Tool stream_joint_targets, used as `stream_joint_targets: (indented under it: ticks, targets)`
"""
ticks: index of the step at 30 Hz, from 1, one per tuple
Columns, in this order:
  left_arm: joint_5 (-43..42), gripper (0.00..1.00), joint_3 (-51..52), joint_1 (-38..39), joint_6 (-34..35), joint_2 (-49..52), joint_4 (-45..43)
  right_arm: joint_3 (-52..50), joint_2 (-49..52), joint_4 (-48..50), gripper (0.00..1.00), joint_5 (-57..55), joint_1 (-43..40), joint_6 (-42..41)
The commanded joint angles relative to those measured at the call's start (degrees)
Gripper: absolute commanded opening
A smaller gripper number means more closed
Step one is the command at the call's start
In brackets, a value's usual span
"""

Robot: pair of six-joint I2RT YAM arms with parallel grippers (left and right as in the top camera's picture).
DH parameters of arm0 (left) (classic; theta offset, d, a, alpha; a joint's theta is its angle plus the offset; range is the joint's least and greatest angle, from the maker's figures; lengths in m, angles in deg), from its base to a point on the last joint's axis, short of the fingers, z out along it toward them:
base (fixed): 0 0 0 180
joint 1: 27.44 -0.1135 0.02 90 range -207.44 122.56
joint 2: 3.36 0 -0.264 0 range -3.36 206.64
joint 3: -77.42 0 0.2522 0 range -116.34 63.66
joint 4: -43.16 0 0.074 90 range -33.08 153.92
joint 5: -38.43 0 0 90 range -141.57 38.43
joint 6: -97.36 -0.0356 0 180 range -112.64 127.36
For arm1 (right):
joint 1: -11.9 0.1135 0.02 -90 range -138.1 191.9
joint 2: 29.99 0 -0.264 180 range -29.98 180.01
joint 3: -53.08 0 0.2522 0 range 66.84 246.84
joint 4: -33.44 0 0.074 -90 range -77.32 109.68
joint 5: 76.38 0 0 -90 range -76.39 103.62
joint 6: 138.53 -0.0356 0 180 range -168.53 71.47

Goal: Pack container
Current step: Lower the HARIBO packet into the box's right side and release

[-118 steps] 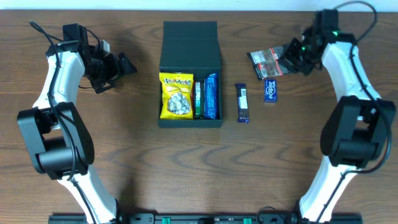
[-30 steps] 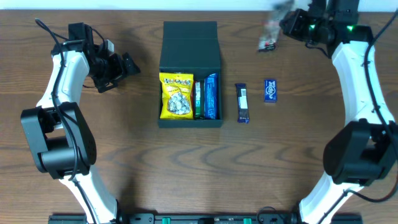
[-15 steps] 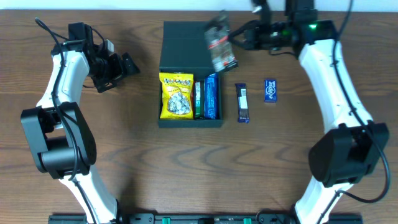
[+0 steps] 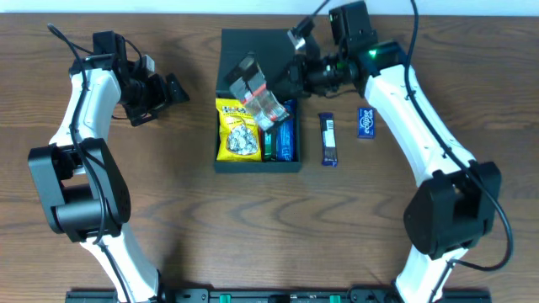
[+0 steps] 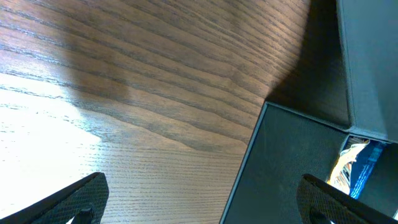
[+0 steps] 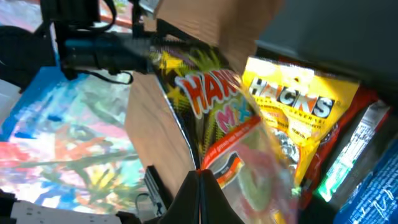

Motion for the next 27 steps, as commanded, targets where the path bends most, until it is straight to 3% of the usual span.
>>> stream_joint_targets:
  ticks: [1,14,23,27]
  targets:
    - [0.44,0.98,-1.44,0.07,-1.42,-0.57,0.26,-4.59,-4.11,3.67,0.02,5.16,0.26,-1.16]
    - [0.31,0.98,-1.44,0.07,-1.4,-0.57,0.28,-25.46,-7.82,41.03,0.02,2.27,2.73,-31.54]
    - [0.31,0.98,-1.44,0.07,-1.4,-0.57,0.15,-33.64,-7.82,50.25,0.02,-0.33,2.56,-42.42]
    - [0.31,0.98,-1.44,0.07,-1.4,-0.57,0.13,-36.35,-7.82,49.9,0.02,-2.67,2.58,-46.45]
